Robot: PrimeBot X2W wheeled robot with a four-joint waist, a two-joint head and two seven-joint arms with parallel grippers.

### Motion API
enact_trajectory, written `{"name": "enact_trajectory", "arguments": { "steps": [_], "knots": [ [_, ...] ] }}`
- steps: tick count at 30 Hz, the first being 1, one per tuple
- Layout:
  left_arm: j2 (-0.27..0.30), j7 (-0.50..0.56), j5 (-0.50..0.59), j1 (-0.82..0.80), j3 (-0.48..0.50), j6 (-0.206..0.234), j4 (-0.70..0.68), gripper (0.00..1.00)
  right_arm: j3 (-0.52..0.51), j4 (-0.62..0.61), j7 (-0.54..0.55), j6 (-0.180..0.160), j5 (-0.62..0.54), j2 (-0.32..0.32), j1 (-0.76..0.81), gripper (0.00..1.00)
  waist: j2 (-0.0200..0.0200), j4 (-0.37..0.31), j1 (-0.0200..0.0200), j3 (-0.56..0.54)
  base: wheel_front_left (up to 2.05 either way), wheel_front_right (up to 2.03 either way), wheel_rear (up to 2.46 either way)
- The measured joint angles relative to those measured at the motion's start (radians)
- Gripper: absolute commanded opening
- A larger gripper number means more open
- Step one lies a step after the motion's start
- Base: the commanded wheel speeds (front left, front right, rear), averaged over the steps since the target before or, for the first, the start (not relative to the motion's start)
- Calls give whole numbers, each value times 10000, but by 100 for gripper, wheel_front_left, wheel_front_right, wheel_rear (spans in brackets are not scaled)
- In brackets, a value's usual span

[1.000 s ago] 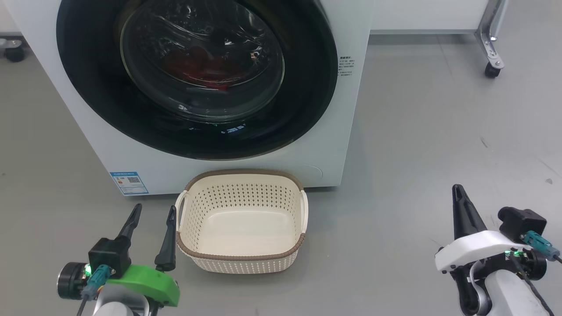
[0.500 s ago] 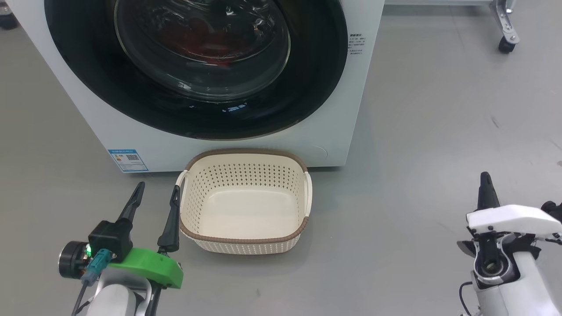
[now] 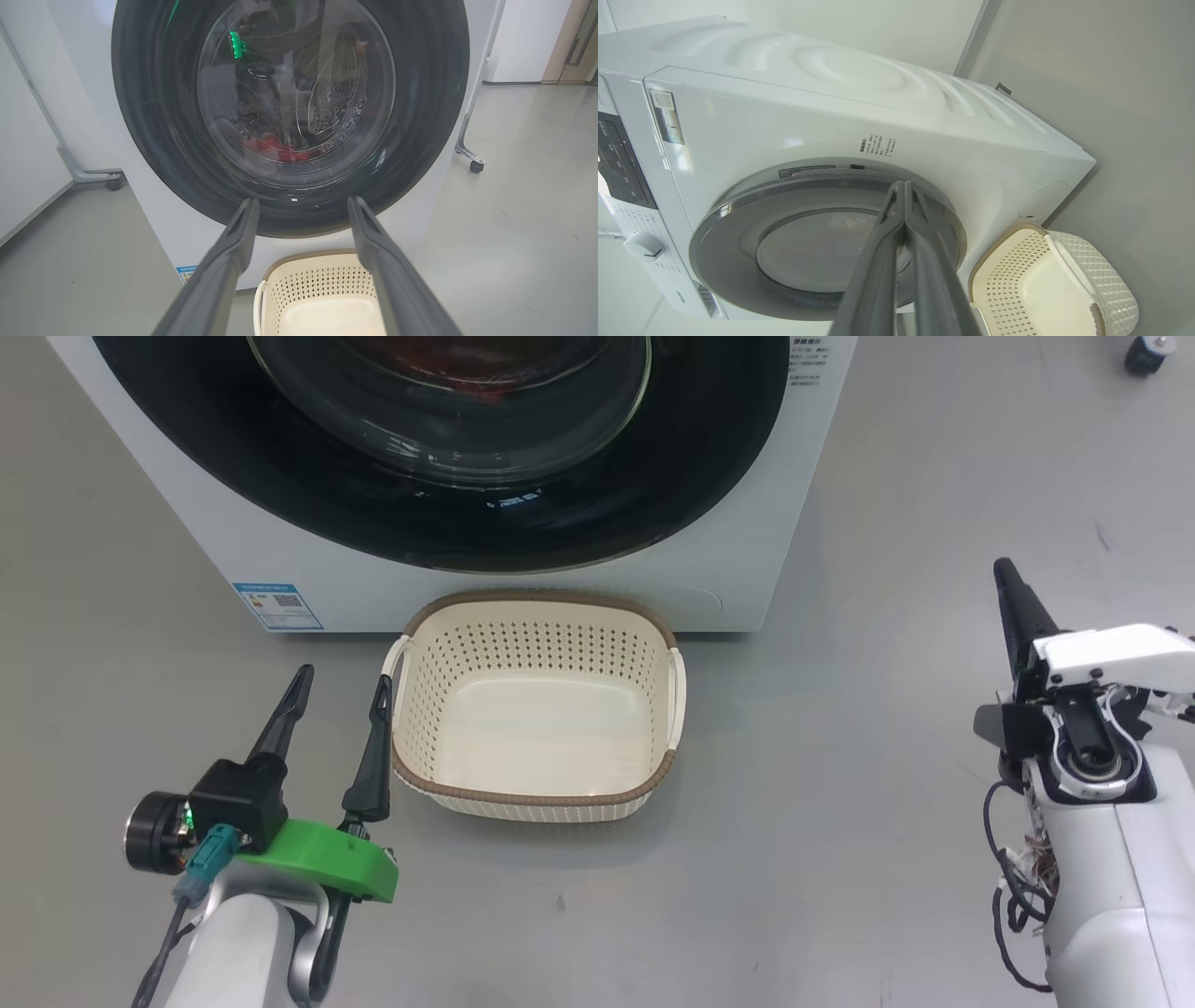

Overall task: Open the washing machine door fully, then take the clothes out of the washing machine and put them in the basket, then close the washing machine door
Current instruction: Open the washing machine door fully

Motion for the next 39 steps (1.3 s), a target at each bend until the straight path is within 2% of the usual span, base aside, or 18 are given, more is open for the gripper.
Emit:
{"name": "enact_trajectory", "arguments": {
  "steps": [6, 15, 20, 28, 39],
  "knots": [
    [-52, -2, 31, -327, 0, -77, -136, 100, -255, -81, 895, 0, 813, -82, -1034, 0, 0, 170, 0, 536, 0, 0, 0],
    [-111, -2, 104, -823, 4, -86, -303, 100, -424, -332, 2119, -56, 1634, -612, -2685, 0, 0, 467, 1, 1389, 0, 0, 0],
    [-144, -2, 132, -1096, -2, -171, -414, 100, -391, -479, 2581, -374, 1712, -953, -3658, 0, 0, 646, 1, 1871, 0, 0, 0],
    [-199, -2, 140, -1605, -36, -178, -596, 100, 282, -583, 3394, -899, 1540, -1419, -5004, 0, 0, 915, 1, 2680, 0, 0, 0],
    [-272, -2, 161, -2132, -198, -265, -662, 100, 681, -232, 3954, -1356, 1346, -1649, -6245, 0, 0, 1390, 1, 3545, 0, 0, 0]
  ]
}}
